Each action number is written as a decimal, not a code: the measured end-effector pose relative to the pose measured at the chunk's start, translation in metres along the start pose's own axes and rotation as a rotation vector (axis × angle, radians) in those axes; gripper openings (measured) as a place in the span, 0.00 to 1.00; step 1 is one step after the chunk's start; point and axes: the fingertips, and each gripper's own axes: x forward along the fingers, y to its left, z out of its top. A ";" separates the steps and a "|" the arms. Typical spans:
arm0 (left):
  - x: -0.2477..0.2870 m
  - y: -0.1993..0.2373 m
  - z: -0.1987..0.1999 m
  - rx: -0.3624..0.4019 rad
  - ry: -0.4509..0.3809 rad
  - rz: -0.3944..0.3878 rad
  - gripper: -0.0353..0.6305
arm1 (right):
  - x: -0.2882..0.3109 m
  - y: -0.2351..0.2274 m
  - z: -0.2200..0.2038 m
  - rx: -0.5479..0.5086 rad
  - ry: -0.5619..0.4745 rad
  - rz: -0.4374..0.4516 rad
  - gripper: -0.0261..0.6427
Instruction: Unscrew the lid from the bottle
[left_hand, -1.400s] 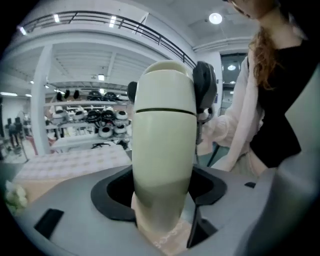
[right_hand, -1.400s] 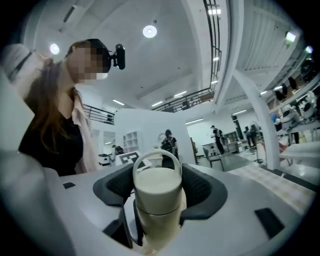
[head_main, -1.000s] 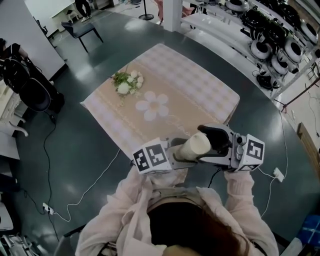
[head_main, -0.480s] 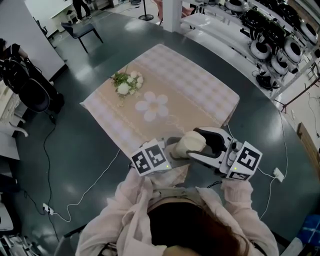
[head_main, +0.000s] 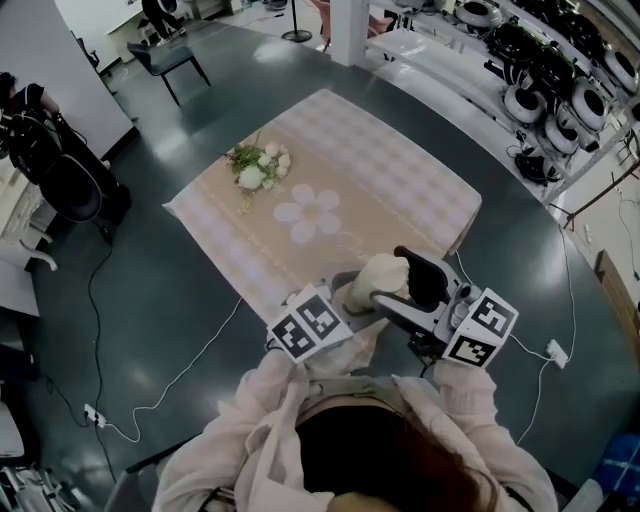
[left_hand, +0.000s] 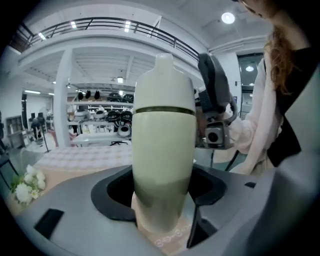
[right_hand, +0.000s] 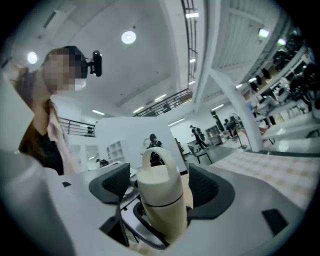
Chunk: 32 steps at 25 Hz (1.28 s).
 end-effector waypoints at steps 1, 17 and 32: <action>0.001 0.002 -0.001 -0.002 0.006 0.020 0.53 | 0.003 -0.003 -0.003 0.022 -0.004 -0.045 0.59; -0.011 -0.033 0.008 0.124 -0.028 -0.237 0.53 | -0.013 0.037 0.008 -0.155 -0.010 0.462 0.54; -0.009 -0.025 0.001 0.122 -0.009 -0.183 0.53 | -0.007 0.036 -0.001 -0.281 0.016 0.370 0.48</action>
